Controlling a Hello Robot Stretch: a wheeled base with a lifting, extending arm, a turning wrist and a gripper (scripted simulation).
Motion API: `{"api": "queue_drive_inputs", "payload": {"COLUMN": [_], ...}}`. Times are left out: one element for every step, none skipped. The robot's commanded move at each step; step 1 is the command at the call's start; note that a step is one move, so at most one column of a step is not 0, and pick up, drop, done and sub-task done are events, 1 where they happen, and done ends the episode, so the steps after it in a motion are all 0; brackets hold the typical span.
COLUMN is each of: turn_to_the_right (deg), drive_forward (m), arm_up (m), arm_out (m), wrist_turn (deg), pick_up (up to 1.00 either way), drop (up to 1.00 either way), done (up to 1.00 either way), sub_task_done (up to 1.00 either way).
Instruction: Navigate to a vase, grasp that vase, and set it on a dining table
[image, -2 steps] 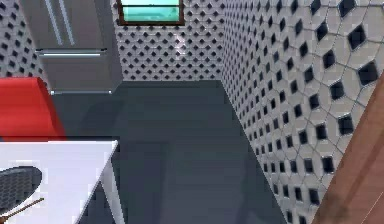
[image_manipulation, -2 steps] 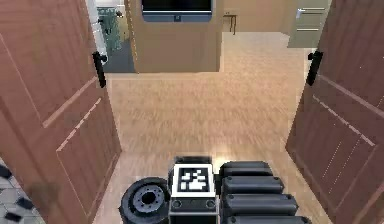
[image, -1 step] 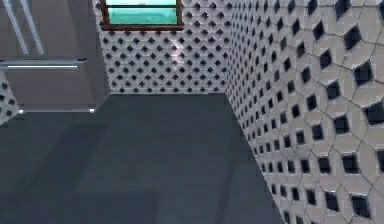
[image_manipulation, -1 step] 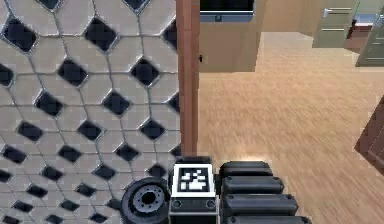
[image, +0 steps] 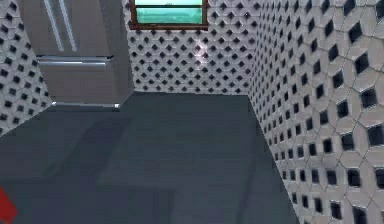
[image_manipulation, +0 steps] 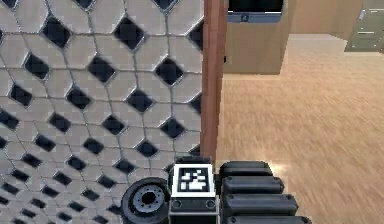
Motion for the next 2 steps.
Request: {"api": "queue_drive_inputs", "payload": {"turn_to_the_right": [-3.0, -45.0], "drive_forward": [0.00, 0.00], "arm_up": [0.00, 0.00], "arm_out": [0.00, 0.00], "wrist_turn": [0.0, 0.0], "pick_up": [0.00, 0.00], "drop": [0.00, 0.00], "done": [0.00, 0.00], "sub_task_done": [0.00, 0.00]}}
